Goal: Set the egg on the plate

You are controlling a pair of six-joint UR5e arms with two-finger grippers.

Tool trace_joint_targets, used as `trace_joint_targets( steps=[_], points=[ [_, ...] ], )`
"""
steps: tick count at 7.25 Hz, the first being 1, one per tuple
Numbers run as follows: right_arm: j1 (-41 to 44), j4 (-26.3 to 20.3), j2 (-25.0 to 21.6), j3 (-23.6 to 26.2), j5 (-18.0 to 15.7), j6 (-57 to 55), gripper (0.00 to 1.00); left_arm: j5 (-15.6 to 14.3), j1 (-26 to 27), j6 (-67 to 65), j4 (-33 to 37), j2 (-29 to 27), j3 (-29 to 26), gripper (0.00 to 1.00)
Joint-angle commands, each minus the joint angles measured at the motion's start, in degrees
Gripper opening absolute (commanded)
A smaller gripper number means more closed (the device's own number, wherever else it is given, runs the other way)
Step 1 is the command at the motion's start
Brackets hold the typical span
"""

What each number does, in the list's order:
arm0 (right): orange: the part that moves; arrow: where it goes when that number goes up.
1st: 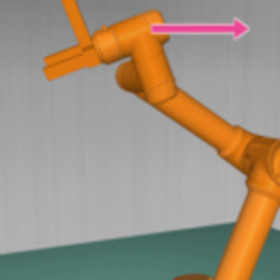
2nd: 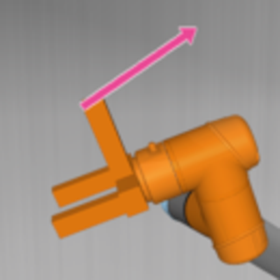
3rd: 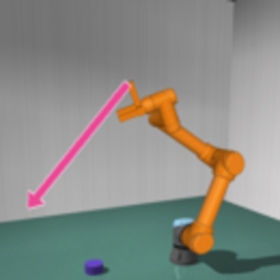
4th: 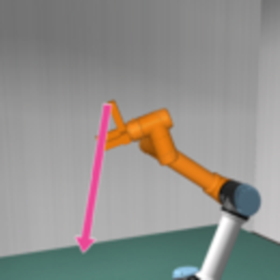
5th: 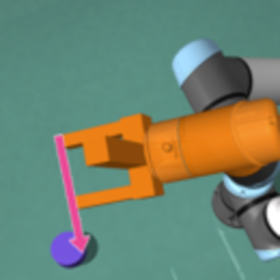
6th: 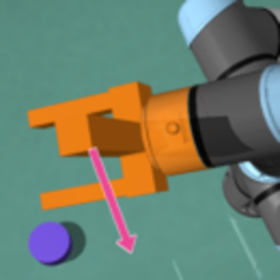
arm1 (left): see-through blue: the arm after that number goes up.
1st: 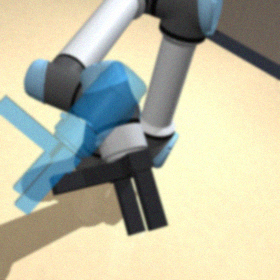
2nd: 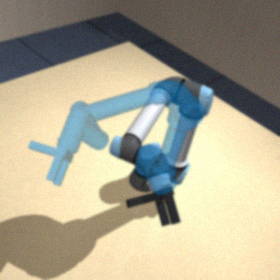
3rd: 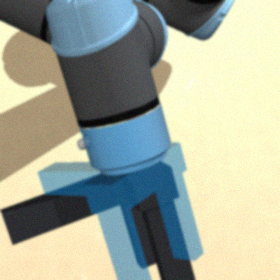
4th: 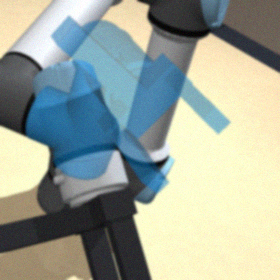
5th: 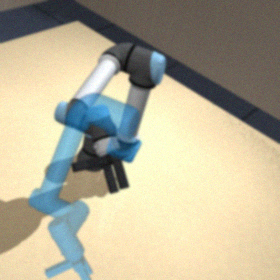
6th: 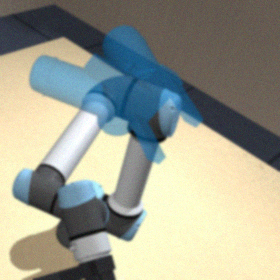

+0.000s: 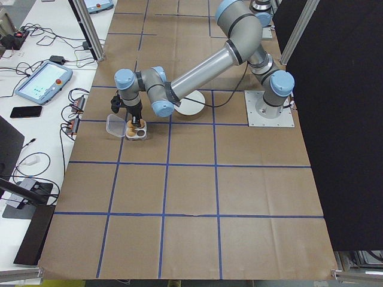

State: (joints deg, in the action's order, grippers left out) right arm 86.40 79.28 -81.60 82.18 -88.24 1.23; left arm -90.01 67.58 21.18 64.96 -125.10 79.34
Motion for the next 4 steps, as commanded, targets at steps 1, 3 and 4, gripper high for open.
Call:
trace_joint_targets(
  steps=[1,3,4],
  points=[
    [0.0,0.0,-0.05,0.0,0.0,0.0,1.0,-1.05,0.18,-0.17,5.42,6.94,0.63,0.07],
    [0.0,0.0,-0.05,0.0,0.0,0.0,1.0,-1.05,2.19,-6.11,7.9,13.97,7.71,0.06],
    [0.0,0.0,-0.05,0.0,-0.09,0.0,1.0,-0.79,4.73,-8.24,7.55,19.05,14.55,0.06]
  ],
)
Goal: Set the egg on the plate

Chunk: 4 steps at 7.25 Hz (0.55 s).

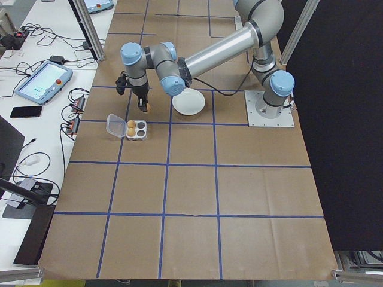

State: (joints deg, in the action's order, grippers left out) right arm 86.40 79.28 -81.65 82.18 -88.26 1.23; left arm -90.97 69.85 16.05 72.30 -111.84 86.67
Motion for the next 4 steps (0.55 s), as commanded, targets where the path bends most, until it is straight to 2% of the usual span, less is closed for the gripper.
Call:
trace_joint_targets(
  steps=[1,2,3,4],
  points=[
    [0.0,0.0,0.09,0.0,-0.07,0.0,1.0,0.17,4.92,-6.09,-0.4,10.19,14.25,0.06],
    [0.0,0.0,0.0,0.0,-0.07,0.0,1.0,0.35,6.42,-8.47,-0.58,12.76,19.8,0.06],
    [0.0,0.0,0.09,0.0,0.01,0.0,1.0,0.26,7.22,-8.76,-1.54,13.04,24.82,0.06],
    [0.0,0.0,0.0,0.0,-0.07,0.0,1.0,0.44,7.14,-8.58,-4.34,12.18,27.48,0.06]
  ],
)
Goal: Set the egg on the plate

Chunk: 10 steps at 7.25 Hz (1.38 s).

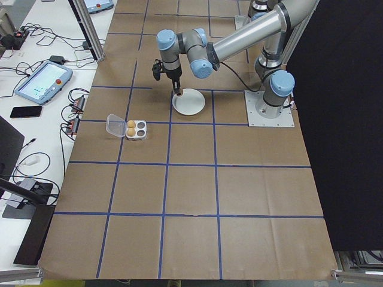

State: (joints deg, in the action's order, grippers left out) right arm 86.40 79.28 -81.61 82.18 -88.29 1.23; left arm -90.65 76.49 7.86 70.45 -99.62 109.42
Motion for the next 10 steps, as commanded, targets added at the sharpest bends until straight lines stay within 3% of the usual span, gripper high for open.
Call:
trace_joint_targets(
  steps=[1,2,3,4,5,7,10],
  points=[
    [0.0,0.0,-0.04,0.0,0.05,0.0,1.0,0.12,0.5,-0.3,-5.55,-1.18,6.14,0.06],
    [0.0,0.0,0.05,0.0,0.05,0.0,1.0,0.03,0.59,-0.22,-5.93,-2.32,6.24,0.08],
    [0.0,0.0,-0.04,0.0,0.05,0.0,1.0,0.03,0.59,-0.13,-5.93,-2.94,6.33,0.43],
    [0.0,0.0,-0.04,0.0,0.05,0.0,1.0,0.29,0.59,-0.21,-5.93,-3.38,6.16,0.91],
    [0.0,0.0,-0.04,0.0,0.05,0.0,1.0,0.04,0.59,-0.21,-5.93,-3.21,5.46,0.99],
    [0.0,0.0,-0.04,0.0,0.05,0.0,1.0,0.03,0.59,-0.13,-5.93,-0.24,4.06,0.99],
    [0.0,0.0,-0.04,0.0,0.05,0.0,1.0,-0.06,0.68,-0.13,-0.32,2.41,-7.79,0.99]
  ],
)
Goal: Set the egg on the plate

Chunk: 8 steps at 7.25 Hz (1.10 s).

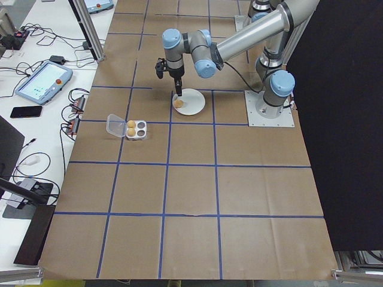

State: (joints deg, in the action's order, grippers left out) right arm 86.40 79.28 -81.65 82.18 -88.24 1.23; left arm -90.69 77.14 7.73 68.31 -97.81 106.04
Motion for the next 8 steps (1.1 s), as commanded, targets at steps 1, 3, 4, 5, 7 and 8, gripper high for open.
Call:
trace_joint_targets(
  steps=[1,3,4,5,7,8],
  points=[
    [0.0,0.0,0.0,0.0,0.0,0.0,1.0,0.07,-0.58,0.52,1.74,-0.88,-6.52,0.99],
    [0.0,0.0,0.09,0.0,0.0,0.0,1.0,-0.01,-1.81,6.99,1.74,-5.0,-11.79,0.99],
    [0.0,0.0,0.01,0.0,0.0,0.0,1.0,-0.1,-2.94,11.65,2.0,-7.11,-13.99,0.99],
    [0.0,0.0,0.09,0.0,0.0,0.0,1.0,-0.19,-4.44,19.44,2.61,-8.27,-15.23,1.0],
    [0.0,0.0,0.0,0.0,-0.09,0.0,1.0,0.07,-10.66,31.51,1.83,-10.38,-16.82,1.0],
    [0.0,0.0,0.0,0.0,-0.09,0.0,1.0,0.08,-11.73,37.99,1.82,-13.09,-19.44,1.0]
  ],
)
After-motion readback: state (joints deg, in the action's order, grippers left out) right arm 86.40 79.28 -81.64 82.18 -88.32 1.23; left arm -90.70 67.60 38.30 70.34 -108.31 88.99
